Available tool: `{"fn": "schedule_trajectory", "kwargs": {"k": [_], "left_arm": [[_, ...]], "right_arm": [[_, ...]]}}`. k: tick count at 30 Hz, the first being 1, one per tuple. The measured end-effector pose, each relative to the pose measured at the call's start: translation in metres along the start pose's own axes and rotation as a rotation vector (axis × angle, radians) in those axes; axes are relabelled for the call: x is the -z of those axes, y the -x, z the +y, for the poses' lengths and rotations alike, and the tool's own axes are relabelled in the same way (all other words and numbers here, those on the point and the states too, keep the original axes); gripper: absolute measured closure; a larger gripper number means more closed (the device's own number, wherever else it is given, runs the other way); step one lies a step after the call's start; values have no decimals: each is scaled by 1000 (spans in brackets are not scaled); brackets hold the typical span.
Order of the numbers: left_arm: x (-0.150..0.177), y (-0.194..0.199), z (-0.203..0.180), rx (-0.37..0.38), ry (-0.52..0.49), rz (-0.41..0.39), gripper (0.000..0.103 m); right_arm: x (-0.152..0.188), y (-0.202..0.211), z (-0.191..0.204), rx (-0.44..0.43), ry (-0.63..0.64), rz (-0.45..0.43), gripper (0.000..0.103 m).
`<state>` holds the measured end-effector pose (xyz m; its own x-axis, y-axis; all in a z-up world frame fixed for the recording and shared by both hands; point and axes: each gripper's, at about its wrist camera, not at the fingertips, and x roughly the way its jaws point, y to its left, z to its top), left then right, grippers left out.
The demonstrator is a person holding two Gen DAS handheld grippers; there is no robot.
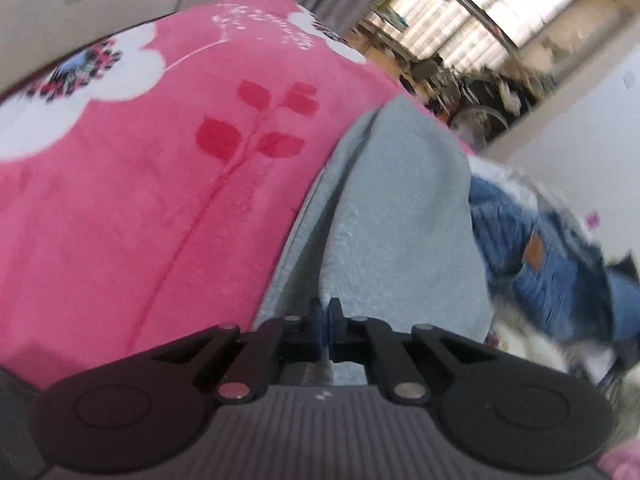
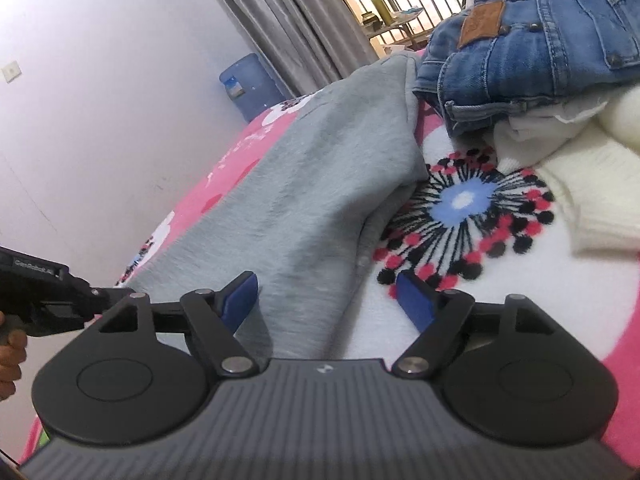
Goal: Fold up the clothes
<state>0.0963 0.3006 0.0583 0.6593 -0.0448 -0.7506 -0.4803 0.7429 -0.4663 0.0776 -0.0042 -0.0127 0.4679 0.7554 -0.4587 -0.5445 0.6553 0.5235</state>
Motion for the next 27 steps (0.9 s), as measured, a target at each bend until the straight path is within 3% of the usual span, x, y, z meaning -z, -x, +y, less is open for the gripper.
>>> {"fn": "schedule_trajectory", "kwargs": {"k": [3, 6, 9, 12, 13, 14, 18, 22, 24, 27], "left_arm": [[4, -26, 15, -73, 46, 28, 99], [8, -41, 32, -58, 126, 6, 97], [10, -36, 26, -49, 60, -13, 95], [14, -15, 18, -47, 0, -14, 74], [16, -2, 15, -55, -4, -17, 56], [19, 11, 12, -62, -7, -20, 45], [30, 61, 0, -96, -31, -23, 59], [98, 99, -5, -167, -150, 81, 64], [129, 103, 5, -180, -126, 105, 68], [174, 108, 19, -198, -89, 135, 91]], "right_arm": [[1, -4, 3, 2, 36, 5, 23], [2, -13, 8, 7, 61, 5, 21], [3, -16, 8, 16, 62, -6, 21], [4, -17, 11, 38, 81, -8, 21], [4, -16, 12, 38, 86, -6, 21], [3, -14, 12, 37, 86, -3, 21], [2, -8, 13, 27, 78, 5, 21], [1, 4, 24, 14, 121, 12, 21], [1, 14, 30, -2, 135, 7, 22], [5, 41, 37, -28, 138, 0, 22]]}}
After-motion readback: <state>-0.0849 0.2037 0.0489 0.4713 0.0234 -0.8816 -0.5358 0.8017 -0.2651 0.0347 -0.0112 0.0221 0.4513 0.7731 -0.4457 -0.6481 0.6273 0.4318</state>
